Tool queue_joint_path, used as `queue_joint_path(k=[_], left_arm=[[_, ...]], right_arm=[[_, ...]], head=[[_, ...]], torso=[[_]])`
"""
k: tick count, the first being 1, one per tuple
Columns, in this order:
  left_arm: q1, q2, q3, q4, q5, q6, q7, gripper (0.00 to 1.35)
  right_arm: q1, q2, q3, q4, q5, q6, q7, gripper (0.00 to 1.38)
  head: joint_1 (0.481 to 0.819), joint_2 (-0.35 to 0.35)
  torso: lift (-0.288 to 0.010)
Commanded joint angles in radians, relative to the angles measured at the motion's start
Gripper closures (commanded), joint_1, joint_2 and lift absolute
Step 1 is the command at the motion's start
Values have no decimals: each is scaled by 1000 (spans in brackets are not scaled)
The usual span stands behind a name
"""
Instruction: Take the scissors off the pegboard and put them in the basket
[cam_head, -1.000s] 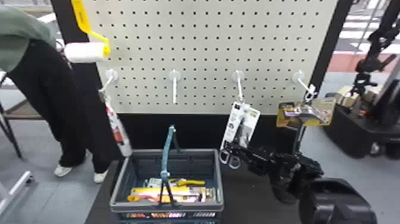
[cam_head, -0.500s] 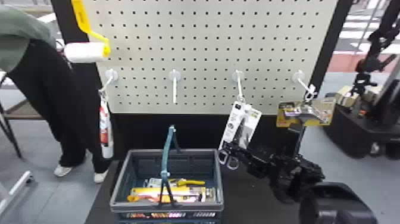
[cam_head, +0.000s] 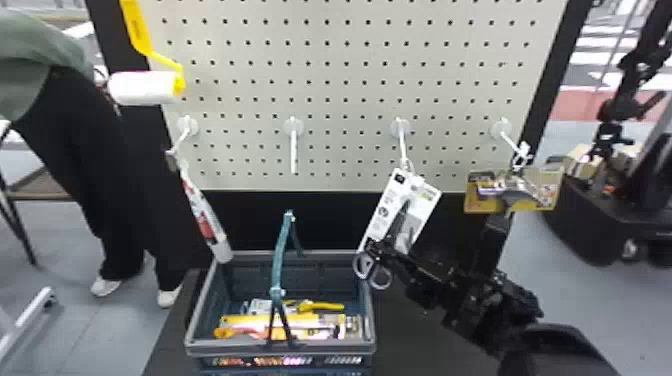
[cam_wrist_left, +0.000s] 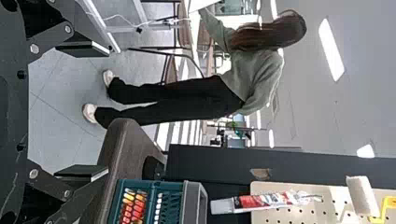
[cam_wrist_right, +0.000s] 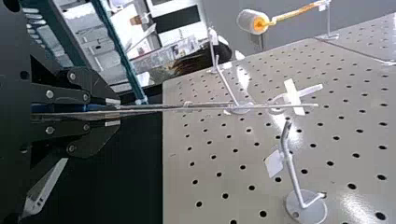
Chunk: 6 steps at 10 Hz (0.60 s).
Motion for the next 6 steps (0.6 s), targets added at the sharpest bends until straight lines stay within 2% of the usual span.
queue_joint_path(k=[1,4,6], left_arm=[[-3,0,-2,2,0,0,0,386],[-7,2,-5,5,0,-2,0,386],[-11,2,-8,7,0,-2,0,386]], right_arm=[[46,19,0,-40,-33,0,-12,1116],[85,45,57,-26,-123,-41,-77,1116],[50,58,84,46,-143,-63,-86,1116]], head=[[549,0],[549,0],[549,0]], torso=[[-100],[-100],[-100]])
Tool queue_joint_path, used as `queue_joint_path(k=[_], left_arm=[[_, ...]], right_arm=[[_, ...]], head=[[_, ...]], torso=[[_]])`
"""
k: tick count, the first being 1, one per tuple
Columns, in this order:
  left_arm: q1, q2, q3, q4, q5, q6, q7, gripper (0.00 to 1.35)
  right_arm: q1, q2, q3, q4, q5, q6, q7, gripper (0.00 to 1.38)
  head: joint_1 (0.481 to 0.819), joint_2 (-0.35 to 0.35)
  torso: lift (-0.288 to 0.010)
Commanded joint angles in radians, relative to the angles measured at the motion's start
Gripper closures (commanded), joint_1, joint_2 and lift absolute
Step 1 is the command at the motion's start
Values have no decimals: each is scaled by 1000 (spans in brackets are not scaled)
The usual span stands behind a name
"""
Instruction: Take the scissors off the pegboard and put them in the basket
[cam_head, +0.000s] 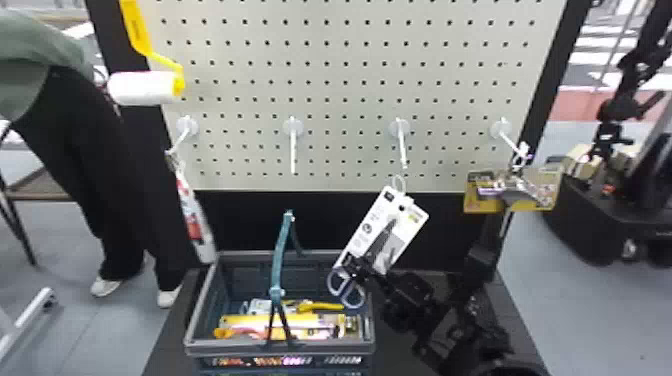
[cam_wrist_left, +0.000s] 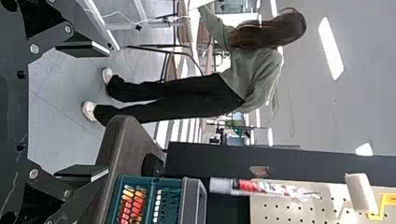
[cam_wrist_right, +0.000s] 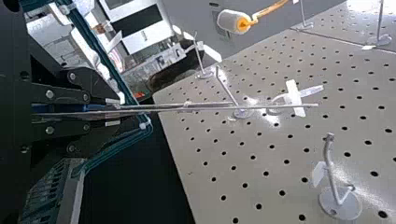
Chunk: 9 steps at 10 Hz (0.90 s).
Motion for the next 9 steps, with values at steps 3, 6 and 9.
queue_joint_path(k=[3,6,9], left_arm=[[-4,1,-2,3,2,0,0,386],[-4,3,-5,3,2,2,0,386],[-12,6,-11,8,5,2,0,386]], right_arm=[[-77,14,40,148,-20,-35,-4,1116],[-109,20,67,185,-34,-39,-12,1116],[-150,25,112,222,-54,-41,-12,1116]], head=[[549,0],[549,0],[549,0]], torso=[[-100],[-100],[-100]])
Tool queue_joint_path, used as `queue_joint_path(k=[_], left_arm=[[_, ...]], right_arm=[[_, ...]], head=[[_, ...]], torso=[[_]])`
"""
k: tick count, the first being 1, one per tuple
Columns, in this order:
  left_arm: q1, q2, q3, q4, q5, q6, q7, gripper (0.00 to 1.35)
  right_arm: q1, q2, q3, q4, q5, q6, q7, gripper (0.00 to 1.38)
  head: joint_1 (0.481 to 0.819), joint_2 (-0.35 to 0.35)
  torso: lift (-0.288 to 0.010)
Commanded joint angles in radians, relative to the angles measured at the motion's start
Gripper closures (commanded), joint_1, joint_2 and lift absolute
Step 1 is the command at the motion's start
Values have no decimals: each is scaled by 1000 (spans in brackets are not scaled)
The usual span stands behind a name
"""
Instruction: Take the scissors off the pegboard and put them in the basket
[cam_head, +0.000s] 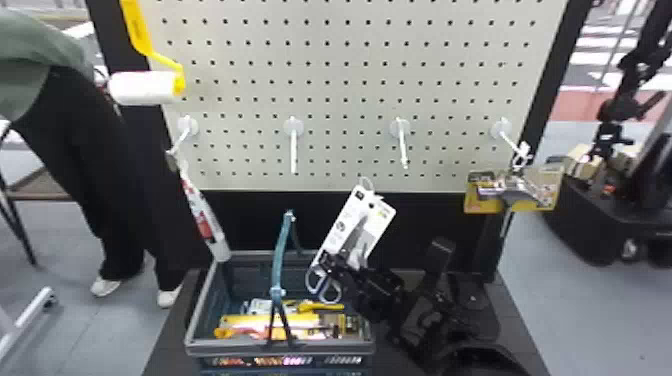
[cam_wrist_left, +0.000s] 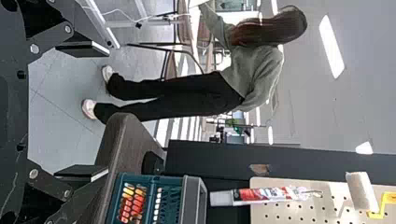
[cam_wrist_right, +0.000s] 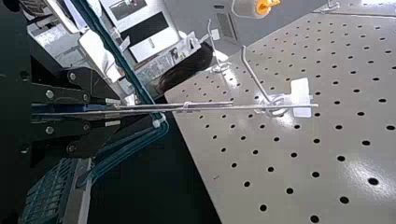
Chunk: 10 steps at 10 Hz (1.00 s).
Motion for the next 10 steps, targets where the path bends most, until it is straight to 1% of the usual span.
queue_joint_path(k=[1,5,8,9,10], left_arm=[[-5,2,-4,2,2,1,0,386],[-11,5,-10,9,5,0,0,386],[-15,5,-11,12,6,0,0,386],[-15,5,-11,12,6,0,0,386],[-15,5,-11,12,6,0,0,386]], right_arm=[[-18,1,29,18,-17,-2,0,1116],[-46,1,95,55,-54,0,2,1116],[-57,-2,102,62,-55,8,3,1116],[-57,-2,102,65,-58,8,3,1004],[-57,-3,102,67,-60,8,5,539]], head=[[549,0],[549,0],[549,0],[549,0],[549,0]], torso=[[-100],[-100],[-100],[-100],[-100]])
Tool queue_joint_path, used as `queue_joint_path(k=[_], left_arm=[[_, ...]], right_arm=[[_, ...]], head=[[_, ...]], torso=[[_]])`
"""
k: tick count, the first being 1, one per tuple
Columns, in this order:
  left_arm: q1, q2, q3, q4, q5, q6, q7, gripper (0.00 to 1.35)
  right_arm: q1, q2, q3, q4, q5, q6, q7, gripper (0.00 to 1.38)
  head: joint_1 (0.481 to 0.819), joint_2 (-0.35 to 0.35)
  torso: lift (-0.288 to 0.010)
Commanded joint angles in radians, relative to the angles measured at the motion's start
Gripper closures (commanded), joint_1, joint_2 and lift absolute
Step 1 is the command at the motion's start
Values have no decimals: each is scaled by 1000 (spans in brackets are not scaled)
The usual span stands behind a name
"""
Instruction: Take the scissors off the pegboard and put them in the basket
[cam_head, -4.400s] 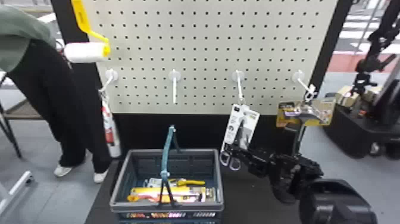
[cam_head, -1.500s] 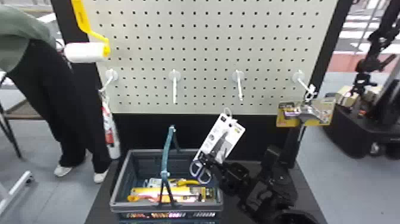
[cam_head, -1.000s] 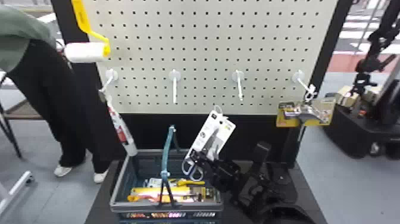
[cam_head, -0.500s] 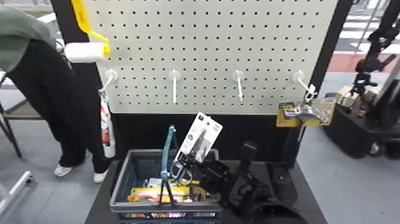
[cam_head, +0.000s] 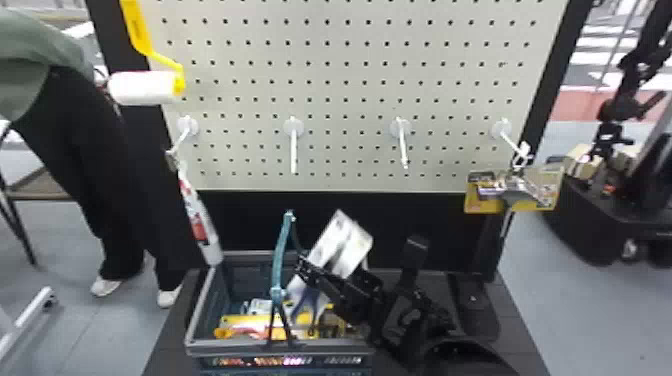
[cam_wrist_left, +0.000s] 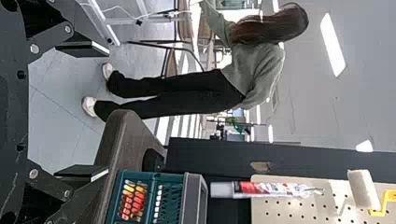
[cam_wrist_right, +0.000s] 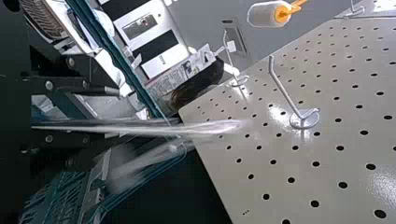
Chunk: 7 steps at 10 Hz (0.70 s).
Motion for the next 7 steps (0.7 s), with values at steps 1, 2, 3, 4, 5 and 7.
queue_joint_path(k=[1,2,3,4,5,7], left_arm=[[0,0,0,0,0,0,0,386],[2,0,0,0,0,0,0,386],[2,0,0,0,0,-2,0,386],[2,0,-1,0,0,-2,0,386],[2,0,-1,0,0,-2,0,386],[2,0,-1,0,0,-2,0,386]], right_arm=[[0,-1,0,2,-4,0,0,145],[0,-1,0,-1,-4,0,0,42],[0,-2,0,-1,-5,0,0,113],[2,-2,0,-1,-5,0,0,121],[4,-2,0,-1,-8,0,0,121],[4,-2,0,-3,-8,-2,0,121]], head=[[549,0],[549,0],[549,0],[549,0],[549,0],[549,0]], torso=[[-100],[-100],[-100],[-100],[-100],[-100]])
